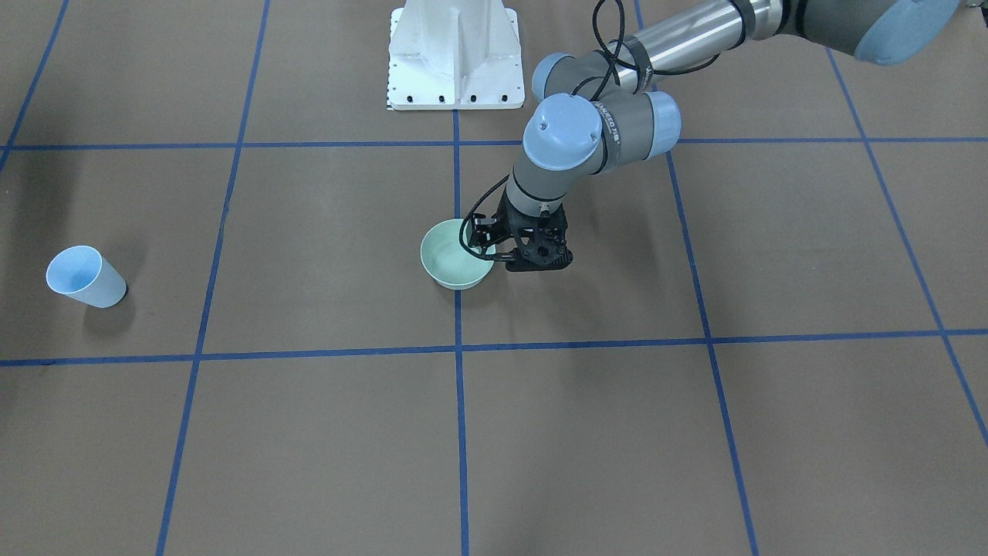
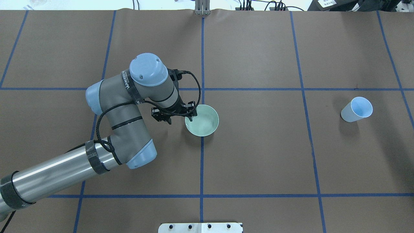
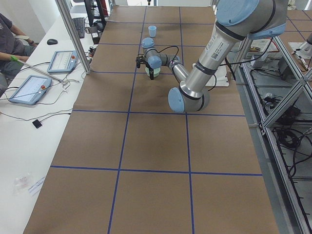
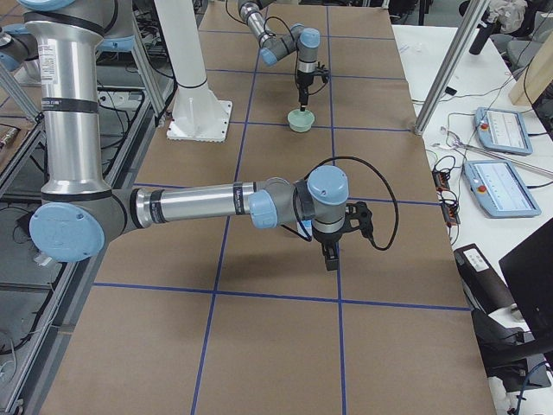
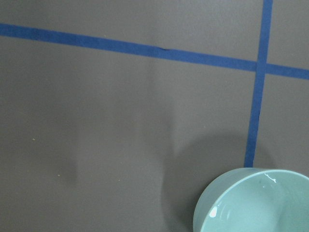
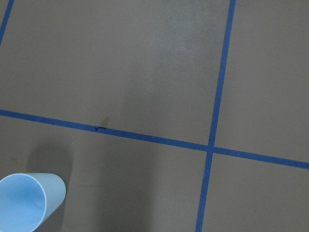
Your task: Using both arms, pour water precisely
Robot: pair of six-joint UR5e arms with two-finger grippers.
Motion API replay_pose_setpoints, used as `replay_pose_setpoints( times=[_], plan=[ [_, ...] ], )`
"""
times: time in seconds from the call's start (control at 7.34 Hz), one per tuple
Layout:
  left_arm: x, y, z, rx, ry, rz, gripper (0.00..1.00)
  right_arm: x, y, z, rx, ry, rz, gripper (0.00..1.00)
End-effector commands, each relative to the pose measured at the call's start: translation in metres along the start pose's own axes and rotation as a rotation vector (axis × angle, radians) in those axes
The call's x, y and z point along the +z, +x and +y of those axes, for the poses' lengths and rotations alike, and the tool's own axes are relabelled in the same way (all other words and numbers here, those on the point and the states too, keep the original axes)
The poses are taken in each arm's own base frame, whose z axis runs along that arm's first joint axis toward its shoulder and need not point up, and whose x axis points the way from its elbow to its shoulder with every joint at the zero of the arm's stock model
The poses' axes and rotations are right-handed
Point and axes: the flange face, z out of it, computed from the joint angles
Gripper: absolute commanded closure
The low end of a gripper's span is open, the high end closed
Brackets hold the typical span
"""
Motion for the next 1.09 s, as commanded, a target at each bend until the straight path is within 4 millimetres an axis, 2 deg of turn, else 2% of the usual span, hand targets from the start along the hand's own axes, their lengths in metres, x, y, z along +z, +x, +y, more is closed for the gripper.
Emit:
replay_pose_setpoints(
  times=[0.0,0.14,0.27,0.41,0.54,0.68,0.82,0.95],
  plan=[
    [0.009,0.004,0.006,-0.007,-0.008,0.007,0.59,0.000,0.000,0.000,0.006,-0.008,-0.001,0.01],
    [0.009,0.003,0.006,-0.013,-0.010,0.007,0.88,0.000,0.000,-0.002,0.004,-0.006,-0.003,0.01],
    [0.008,0.004,0.005,-0.012,-0.008,0.010,1.00,-0.001,-0.001,-0.003,0.003,-0.005,-0.003,0.01],
    [0.001,0.005,0.005,-0.009,-0.001,0.021,1.00,-0.001,-0.002,-0.003,0.004,-0.006,-0.011,0.01],
    [-0.026,0.004,-0.009,-0.005,0.026,0.065,1.00,-0.001,-0.002,-0.003,0.004,-0.007,-0.012,0.01],
    [-0.049,-0.022,-0.023,-0.014,0.015,0.086,1.00,0.000,-0.001,-0.002,0.005,-0.008,-0.012,0.01],
    [-0.076,-0.070,-0.042,-0.003,-0.018,0.104,1.00,-0.002,-0.003,-0.003,0.003,-0.004,-0.013,0.01],
    [-0.090,-0.132,-0.050,0.027,-0.023,0.094,1.00,-0.004,-0.006,-0.004,0.006,0.002,-0.013,0.01]
  ],
)
